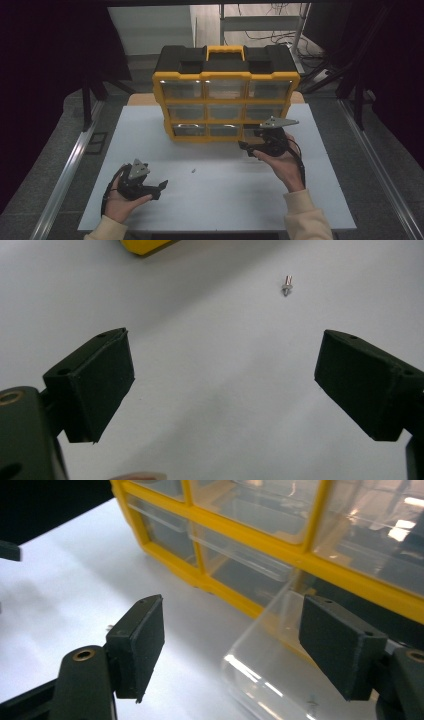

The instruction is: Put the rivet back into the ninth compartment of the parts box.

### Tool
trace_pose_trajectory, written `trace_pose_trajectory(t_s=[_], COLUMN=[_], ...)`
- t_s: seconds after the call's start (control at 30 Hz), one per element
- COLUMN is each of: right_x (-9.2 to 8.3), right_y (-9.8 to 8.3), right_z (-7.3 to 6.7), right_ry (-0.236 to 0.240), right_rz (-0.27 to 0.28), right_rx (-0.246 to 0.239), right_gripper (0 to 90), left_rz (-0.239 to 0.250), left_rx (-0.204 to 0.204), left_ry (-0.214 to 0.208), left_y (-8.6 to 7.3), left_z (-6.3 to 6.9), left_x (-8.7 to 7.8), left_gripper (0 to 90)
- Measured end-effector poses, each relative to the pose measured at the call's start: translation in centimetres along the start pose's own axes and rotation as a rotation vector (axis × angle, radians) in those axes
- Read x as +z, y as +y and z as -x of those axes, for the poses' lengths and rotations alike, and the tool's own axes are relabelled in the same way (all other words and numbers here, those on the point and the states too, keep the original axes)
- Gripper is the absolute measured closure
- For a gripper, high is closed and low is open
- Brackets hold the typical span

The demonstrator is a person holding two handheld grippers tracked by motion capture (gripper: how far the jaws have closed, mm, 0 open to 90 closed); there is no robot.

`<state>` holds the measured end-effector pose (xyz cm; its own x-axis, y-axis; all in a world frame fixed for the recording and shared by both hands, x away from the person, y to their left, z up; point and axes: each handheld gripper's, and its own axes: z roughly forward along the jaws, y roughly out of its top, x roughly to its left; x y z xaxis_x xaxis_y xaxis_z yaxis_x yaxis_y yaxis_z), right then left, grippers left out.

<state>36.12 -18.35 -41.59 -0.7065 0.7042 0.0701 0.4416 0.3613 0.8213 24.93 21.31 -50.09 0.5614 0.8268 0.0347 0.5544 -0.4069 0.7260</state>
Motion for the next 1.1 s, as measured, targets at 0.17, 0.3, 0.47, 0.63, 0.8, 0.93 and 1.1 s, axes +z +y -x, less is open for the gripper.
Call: trace_pose_trajectory(t_s=[0.17,0.3,0.47,0.63,0.8,0.93,1.1], right_x=[0.1,0.3,0.6,1.0,1.4,1.9,2.5], right_y=[-0.2,-0.3,-0.4,-0.4,-0.6,-0.7,-0.9], right_z=[-0.9,-1.5,-2.3,-3.1,-3.9,-4.5,-5.1], right_ry=[0.006,0.010,0.018,0.031,0.055,0.072,0.083], right_rz=[-0.004,-0.008,-0.017,-0.024,-0.033,-0.043,-0.055], right_rx=[-0.019,-0.034,-0.052,-0.071,-0.085,-0.098,-0.115], right_gripper=[26.8,26.9,27.1,27.2,27.3,27.3,27.3], left_rz=[0.000,0.001,0.000,0.001,0.002,0.004,0.007], left_rx=[0.000,-0.002,0.001,-0.002,0.001,0.000,-0.003], left_ry=[0.000,0.000,0.000,0.000,0.001,0.001,0.001], left_y=[0.0,0.0,0.0,0.0,0.0,0.0,0.0], left_z=[0.0,0.0,0.0,0.0,0.0,0.0,-0.1], left_x=[0.0,0.0,0.0,0.0,0.0,-0.1,-0.1], left_gripper=[9.3,9.2,9.2,9.2,9.3,9.2,9.2])
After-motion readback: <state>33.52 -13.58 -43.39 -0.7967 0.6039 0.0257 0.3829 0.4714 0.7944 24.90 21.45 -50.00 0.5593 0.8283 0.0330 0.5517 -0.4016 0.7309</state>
